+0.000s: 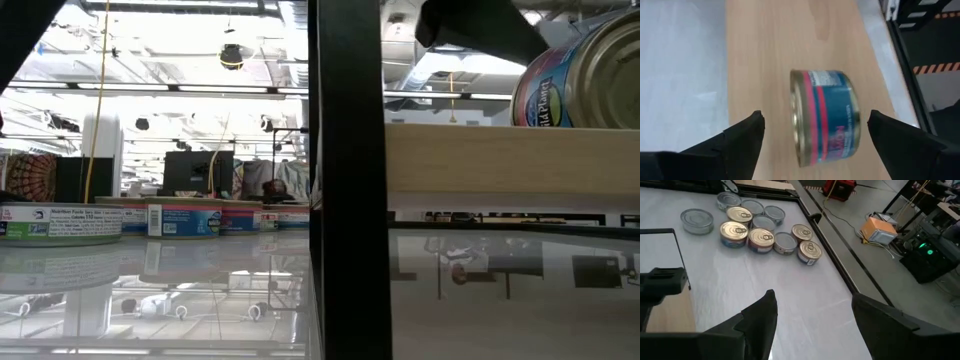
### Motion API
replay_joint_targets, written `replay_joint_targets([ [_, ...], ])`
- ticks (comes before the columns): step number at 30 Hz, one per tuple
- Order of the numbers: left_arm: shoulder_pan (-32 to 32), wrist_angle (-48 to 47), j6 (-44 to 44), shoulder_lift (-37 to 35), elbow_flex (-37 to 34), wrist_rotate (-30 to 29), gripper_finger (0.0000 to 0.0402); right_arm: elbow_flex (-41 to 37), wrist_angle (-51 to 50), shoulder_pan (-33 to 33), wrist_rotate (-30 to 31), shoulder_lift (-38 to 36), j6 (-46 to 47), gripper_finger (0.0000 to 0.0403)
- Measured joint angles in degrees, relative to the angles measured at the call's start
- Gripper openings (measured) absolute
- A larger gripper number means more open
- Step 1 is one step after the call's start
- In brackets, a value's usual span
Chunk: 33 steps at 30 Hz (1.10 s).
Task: Stack canned seafood by type on shelf
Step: Put the blue pink tuna can on the shelf
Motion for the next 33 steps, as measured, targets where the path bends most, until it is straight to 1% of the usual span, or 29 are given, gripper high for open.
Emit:
replay_joint_targets([
  [8,-0.1,-1.0,-0.6,0.2,0.6,0.2,0.0340,0.0,1.5,0.0,0.2,0.0,-0.9,0.0286],
  [16,-0.5,1.0,-0.6,0.1,-0.8,0.0,0.0340,0.0,1.5,0.0,0.2,0.0,-0.9,0.0286],
  [21,-0.7,1.0,-1.0,0.1,-0.8,-0.8,0.0340,0.0,1.5,0.0,0.2,0.0,-0.9,0.0286],
  [25,-1.1,3.7,-0.1,0.1,-1.7,-1.5,0.0340,0.0,1.5,0.0,0.2,0.0,-0.9,0.0286],
  [31,-1.9,5.3,1.1,1.7,-1.6,-5.3,0.0340,0.0,1.6,0.0,0.2,0.0,-0.9,0.0286],
  [33,-1.9,6.3,1.1,2.9,-1.7,-4.1,0.0340,0.0,1.6,0.0,0.2,0.0,-0.9,0.0286],
])
